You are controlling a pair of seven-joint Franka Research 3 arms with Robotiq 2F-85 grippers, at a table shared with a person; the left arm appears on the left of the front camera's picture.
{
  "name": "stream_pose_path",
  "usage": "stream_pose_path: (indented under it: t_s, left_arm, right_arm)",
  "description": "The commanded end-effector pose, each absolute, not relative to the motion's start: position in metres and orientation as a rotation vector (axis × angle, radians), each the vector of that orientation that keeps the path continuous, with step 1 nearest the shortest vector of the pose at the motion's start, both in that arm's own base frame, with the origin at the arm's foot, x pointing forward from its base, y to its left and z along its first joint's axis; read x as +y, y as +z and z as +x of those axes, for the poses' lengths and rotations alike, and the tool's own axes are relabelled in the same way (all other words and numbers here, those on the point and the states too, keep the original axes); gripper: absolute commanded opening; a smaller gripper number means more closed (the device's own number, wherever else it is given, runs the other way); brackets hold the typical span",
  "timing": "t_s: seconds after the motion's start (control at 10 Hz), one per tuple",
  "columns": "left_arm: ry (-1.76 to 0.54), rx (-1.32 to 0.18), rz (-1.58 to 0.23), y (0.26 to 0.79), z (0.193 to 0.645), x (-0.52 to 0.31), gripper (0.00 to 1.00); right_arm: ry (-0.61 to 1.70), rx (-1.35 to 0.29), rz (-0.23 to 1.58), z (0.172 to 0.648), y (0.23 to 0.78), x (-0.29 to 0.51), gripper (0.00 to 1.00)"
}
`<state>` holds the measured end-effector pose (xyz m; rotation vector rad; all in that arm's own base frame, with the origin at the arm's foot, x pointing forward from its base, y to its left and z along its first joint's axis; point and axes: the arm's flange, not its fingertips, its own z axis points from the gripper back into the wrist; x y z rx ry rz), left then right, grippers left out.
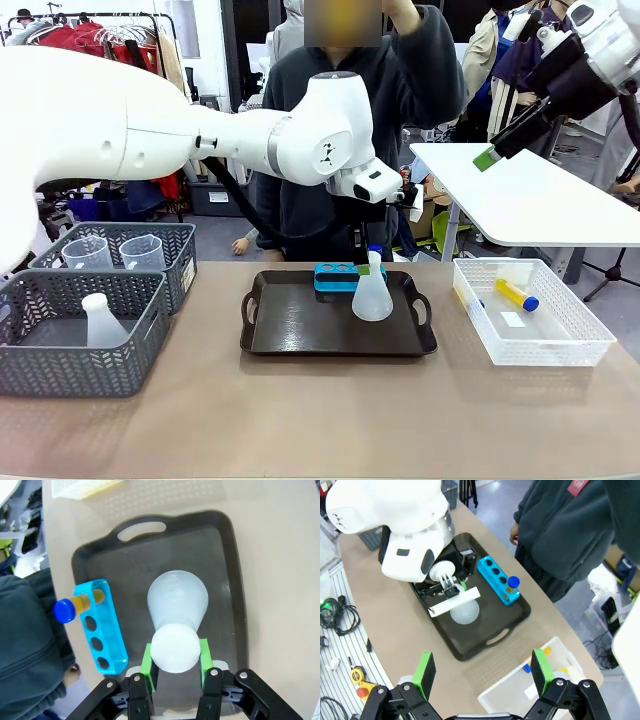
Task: Prepare the laboratory tools.
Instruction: Pick up one Small flask and place it on the Handle tray.
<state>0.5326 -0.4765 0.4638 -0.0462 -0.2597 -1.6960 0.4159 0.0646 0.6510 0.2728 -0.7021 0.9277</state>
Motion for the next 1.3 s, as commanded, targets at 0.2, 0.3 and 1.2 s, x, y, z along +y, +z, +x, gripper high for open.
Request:
stream_pose_path:
  t_s: [0.2,0.3,1.2]
  left_arm:
    - [-1.724,-0.244,-0.062,0.447,0.534,-0.48,0.0]
    - [-1.723,-0.242,-0.063,0.442,0.534,-0.481,0.0]
    - [-1.731,-0.21,-0.05,0.434,0.528,-0.485,0.8]
  right_arm:
    - [0.932,-0.706,0.288,0.415,0.652,0.064,1.0]
    - [0.932,-0.706,0.288,0.415,0.652,0.064,1.0]
    - [0.932,-0.706,0.288,0.415,0.652,0.064,1.0]
